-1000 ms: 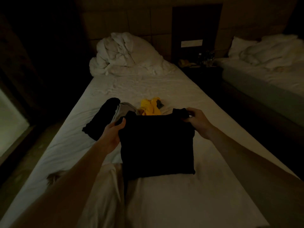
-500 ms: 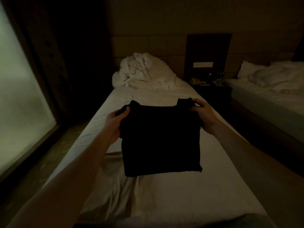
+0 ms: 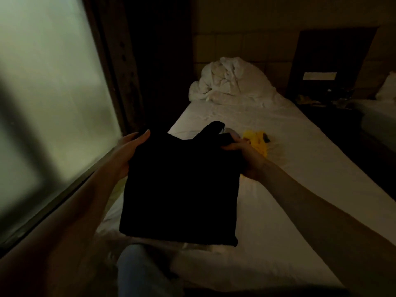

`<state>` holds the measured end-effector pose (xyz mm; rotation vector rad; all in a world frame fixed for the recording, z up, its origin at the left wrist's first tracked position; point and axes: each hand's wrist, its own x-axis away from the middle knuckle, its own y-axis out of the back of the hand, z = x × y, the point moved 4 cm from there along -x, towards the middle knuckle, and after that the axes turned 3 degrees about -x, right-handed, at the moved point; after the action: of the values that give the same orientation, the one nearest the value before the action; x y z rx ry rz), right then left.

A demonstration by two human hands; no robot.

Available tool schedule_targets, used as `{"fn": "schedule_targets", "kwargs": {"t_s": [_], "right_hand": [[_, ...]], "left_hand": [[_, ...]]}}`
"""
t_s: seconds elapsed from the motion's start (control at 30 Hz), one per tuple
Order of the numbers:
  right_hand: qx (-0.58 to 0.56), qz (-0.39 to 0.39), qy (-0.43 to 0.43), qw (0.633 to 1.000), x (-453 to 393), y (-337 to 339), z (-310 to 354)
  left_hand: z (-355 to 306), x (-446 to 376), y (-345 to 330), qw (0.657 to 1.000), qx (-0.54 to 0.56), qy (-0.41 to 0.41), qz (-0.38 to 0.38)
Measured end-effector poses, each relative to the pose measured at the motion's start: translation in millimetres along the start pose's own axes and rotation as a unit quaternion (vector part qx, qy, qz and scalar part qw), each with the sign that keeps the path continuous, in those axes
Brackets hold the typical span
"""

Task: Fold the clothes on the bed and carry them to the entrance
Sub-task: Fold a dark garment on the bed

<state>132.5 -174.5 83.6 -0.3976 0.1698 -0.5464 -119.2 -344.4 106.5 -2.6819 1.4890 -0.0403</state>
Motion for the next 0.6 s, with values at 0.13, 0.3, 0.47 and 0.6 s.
{"fn": "schedule_targets", "kwargs": {"t_s": [0.13,0.3,0.47,0.6], "right_hand": [[0.025,-0.026,-0.082,0.996,-39.3,7.2,-49.6],[0.131,-0.193,-0.184,0.955,-78.5,69.9,-105.0],[0.195,-0.283,-0.218,0.914,-105.5,115.1,-131.8],[0.321,-0.248,-0.201,0.892,-112.1,121.3,-138.0]], "left_hand": [[45.7,-30.6,35.6,0.992,-0.046,0.113,0.023],[115.0,-91.5,42.8,0.962,-0.190,0.191,-0.041],[164.0,-157.1,35.7,0.946,-0.270,0.108,-0.141],[171.0,-177.9,21.9,0.925,-0.322,0.067,-0.189]]}}
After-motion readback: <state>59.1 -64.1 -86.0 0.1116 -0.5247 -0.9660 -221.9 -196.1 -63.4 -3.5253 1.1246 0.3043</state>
